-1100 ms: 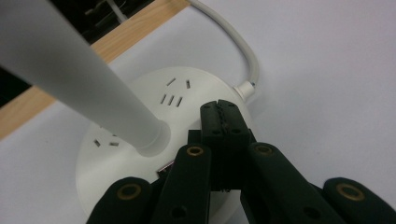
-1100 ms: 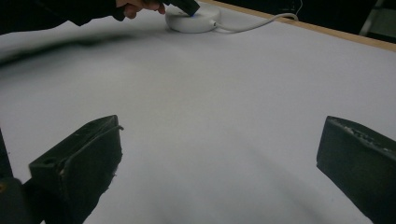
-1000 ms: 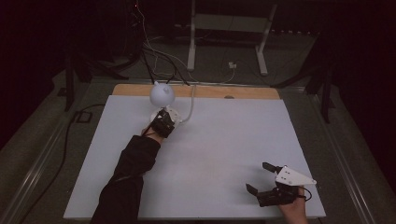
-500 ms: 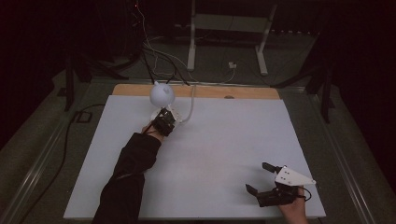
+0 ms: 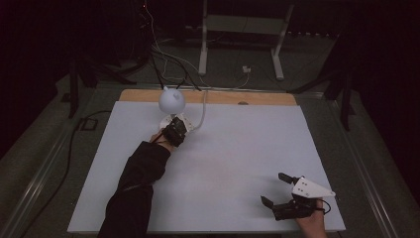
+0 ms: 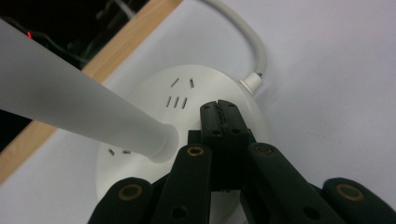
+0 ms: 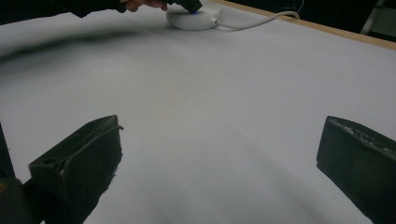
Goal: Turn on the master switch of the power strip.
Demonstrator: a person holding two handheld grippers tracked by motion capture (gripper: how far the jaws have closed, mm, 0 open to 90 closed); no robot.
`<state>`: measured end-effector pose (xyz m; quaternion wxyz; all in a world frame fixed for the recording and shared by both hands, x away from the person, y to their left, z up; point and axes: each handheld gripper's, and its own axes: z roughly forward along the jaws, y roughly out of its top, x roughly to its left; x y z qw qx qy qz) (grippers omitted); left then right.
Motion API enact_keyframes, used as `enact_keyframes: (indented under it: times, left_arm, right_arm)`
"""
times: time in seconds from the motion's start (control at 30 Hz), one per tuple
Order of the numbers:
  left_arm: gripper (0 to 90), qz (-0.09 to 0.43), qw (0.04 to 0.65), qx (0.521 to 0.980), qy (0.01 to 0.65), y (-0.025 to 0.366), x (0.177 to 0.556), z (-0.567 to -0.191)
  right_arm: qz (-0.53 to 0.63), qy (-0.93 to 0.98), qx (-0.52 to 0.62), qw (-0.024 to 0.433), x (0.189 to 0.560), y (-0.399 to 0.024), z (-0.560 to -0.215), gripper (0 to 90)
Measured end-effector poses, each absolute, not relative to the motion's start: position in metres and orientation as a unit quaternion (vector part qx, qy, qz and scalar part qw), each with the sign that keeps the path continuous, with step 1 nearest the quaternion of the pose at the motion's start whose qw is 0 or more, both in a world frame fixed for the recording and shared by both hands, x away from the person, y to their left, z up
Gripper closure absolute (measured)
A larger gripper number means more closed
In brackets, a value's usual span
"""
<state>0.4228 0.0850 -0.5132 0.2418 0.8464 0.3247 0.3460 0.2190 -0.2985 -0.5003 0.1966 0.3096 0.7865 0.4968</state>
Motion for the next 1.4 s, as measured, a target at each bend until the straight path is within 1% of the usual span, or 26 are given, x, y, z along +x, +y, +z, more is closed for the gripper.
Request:
enact_keyframes:
  times: [0.07,0.1,0.13,0.23,0.47,0.67,0.73,0.77,0.83,0.9,1.0,1.07,1.1,1.13,1.17,1.23,1.3,1.4]
  left_arm:
    - [90.0,0.331,0.267,0.842,0.333,0.09,0.423,-0.51]
    - [90.0,0.338,0.264,0.843,0.325,0.09,0.422,-0.51]
    - [90.0,0.339,0.275,0.84,0.322,0.09,0.42,-0.509]
    - [90.0,0.329,0.295,0.834,0.33,0.09,0.419,-0.5]
    - [90.0,0.297,0.31,0.836,0.34,0.09,0.413,-0.493]
    - [90.0,0.285,0.323,0.831,0.352,0.093,0.408,-0.488]
    - [78.4,0.278,0.327,0.829,0.359,0.093,0.407,-0.485]
    - [77.7,0.272,0.328,0.83,0.36,0.093,0.407,-0.484]
    - [70.5,0.261,0.332,0.83,0.365,0.093,0.406,-0.483]
    - [61.2,0.25,0.339,0.827,0.373,0.094,0.405,-0.481]
    - [44.9,0.233,0.339,0.827,0.383,0.095,0.404,-0.48]
    - [33.1,0.228,0.33,0.831,0.385,0.094,0.403,-0.48]
    - [25.8,0.223,0.33,0.832,0.385,0.094,0.402,-0.48]
    - [25.8,0.219,0.328,0.834,0.386,0.094,0.402,-0.48]
    - [21.6,0.216,0.329,0.834,0.387,0.094,0.401,-0.48]
    - [13.1,0.187,0.334,0.84,0.385,0.096,0.401,-0.48]
    - [0.6,0.156,0.333,0.849,0.38,0.096,0.4,-0.481]
    - [0.2,0.148,0.332,0.853,0.374,0.097,0.395,-0.481]
  right_arm:
    - [0.497,0.786,0.31,0.198,0.219,-0.299,-0.5,0.0]
    - [0.499,0.785,0.31,0.198,0.219,-0.299,-0.5,0.0]
    - [0.499,0.784,0.311,0.198,0.22,-0.299,-0.5,0.0]
    - [0.499,0.784,0.313,0.197,0.22,-0.3,-0.501,0.0]
    - [0.501,0.782,0.312,0.2,0.219,-0.3,-0.499,0.0]
    - [0.504,0.78,0.312,0.202,0.219,-0.3,-0.498,0.0]
    - [0.505,0.779,0.312,0.203,0.219,-0.301,-0.498,0.0]
    - [0.506,0.778,0.312,0.203,0.219,-0.301,-0.498,0.0]
    - [0.507,0.777,0.314,0.202,0.219,-0.302,-0.498,0.0]
    - [0.507,0.776,0.315,0.201,0.219,-0.302,-0.499,0.0]
    - [0.507,0.776,0.316,0.202,0.219,-0.302,-0.498,0.0]
    - [0.507,0.776,0.316,0.202,0.219,-0.302,-0.498,0.0]
    - [0.507,0.776,0.317,0.202,0.219,-0.302,-0.499,0.0]
    - [0.507,0.776,0.317,0.202,0.219,-0.302,-0.499,0.0]
    - [0.507,0.776,0.317,0.203,0.219,-0.302,-0.499,0.0]
    - [0.506,0.776,0.317,0.203,0.22,-0.302,-0.499,0.0]
    - [0.506,0.776,0.316,0.203,0.22,-0.301,-0.499,0.0]
    - [0.505,0.777,0.316,0.203,0.22,-0.301,-0.499,0.0]
